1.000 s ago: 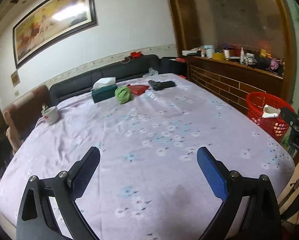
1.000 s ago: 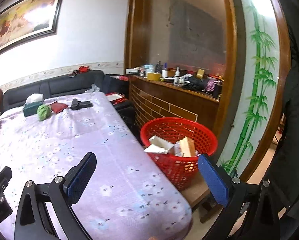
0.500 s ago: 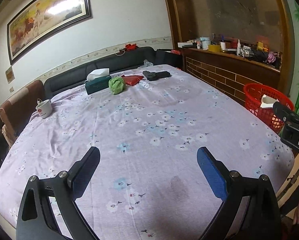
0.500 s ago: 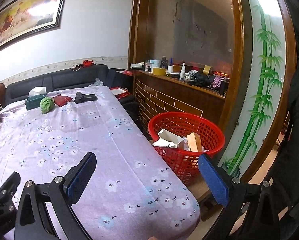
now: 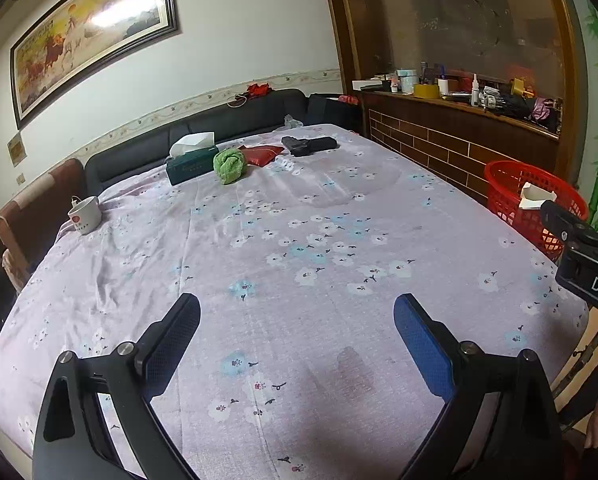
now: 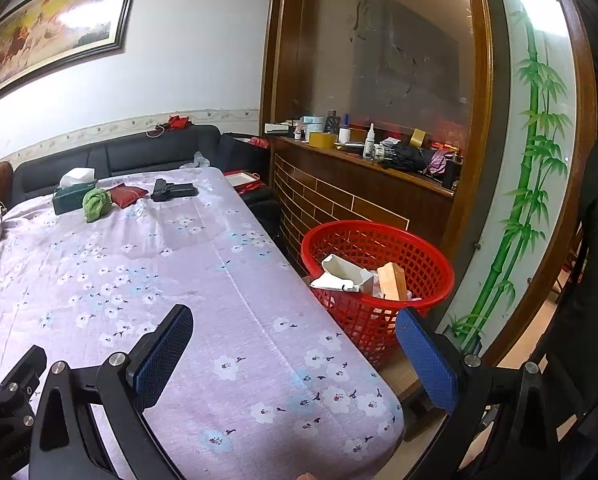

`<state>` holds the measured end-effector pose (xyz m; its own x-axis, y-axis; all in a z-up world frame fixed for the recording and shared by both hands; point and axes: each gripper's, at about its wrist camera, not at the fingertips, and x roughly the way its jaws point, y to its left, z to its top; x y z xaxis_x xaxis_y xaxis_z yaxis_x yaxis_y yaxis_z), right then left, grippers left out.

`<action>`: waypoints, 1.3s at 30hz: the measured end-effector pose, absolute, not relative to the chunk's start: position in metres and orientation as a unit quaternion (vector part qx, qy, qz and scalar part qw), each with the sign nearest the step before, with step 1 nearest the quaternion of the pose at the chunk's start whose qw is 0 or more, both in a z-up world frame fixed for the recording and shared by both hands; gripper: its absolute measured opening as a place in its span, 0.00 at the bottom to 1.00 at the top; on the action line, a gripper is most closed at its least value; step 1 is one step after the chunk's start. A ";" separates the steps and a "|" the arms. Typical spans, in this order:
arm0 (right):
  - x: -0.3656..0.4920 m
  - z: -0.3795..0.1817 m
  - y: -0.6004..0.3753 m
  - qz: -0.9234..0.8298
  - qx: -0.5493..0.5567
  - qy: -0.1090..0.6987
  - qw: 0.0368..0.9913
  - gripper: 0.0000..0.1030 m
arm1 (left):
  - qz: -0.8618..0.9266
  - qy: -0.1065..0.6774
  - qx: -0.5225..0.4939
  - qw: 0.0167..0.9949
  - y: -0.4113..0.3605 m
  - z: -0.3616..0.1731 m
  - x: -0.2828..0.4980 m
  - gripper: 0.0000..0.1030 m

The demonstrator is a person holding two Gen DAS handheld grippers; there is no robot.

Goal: Collect trash

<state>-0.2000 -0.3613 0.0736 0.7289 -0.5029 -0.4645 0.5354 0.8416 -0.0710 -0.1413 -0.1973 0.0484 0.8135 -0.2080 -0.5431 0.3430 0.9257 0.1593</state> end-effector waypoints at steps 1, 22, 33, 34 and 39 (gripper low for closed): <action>-0.200 0.074 -0.361 -0.279 0.034 0.240 0.929 0.99 | -0.146 0.268 0.127 0.944 -0.197 0.048 -0.141 0.94; -0.200 0.072 -0.358 -0.276 0.033 0.242 0.930 0.99 | -0.148 0.272 0.125 0.943 -0.195 0.046 -0.141 0.94; -0.198 0.070 -0.359 -0.272 0.034 0.247 0.929 0.99 | -0.148 0.275 0.123 0.942 -0.196 0.043 -0.140 0.94; -0.198 0.070 -0.359 -0.272 0.035 0.247 0.929 0.99 | -0.149 0.275 0.123 0.942 -0.196 0.044 -0.140 0.94; -0.198 0.070 -0.359 -0.270 0.035 0.248 0.930 0.99 | -0.149 0.275 0.124 0.942 -0.195 0.044 -0.140 0.94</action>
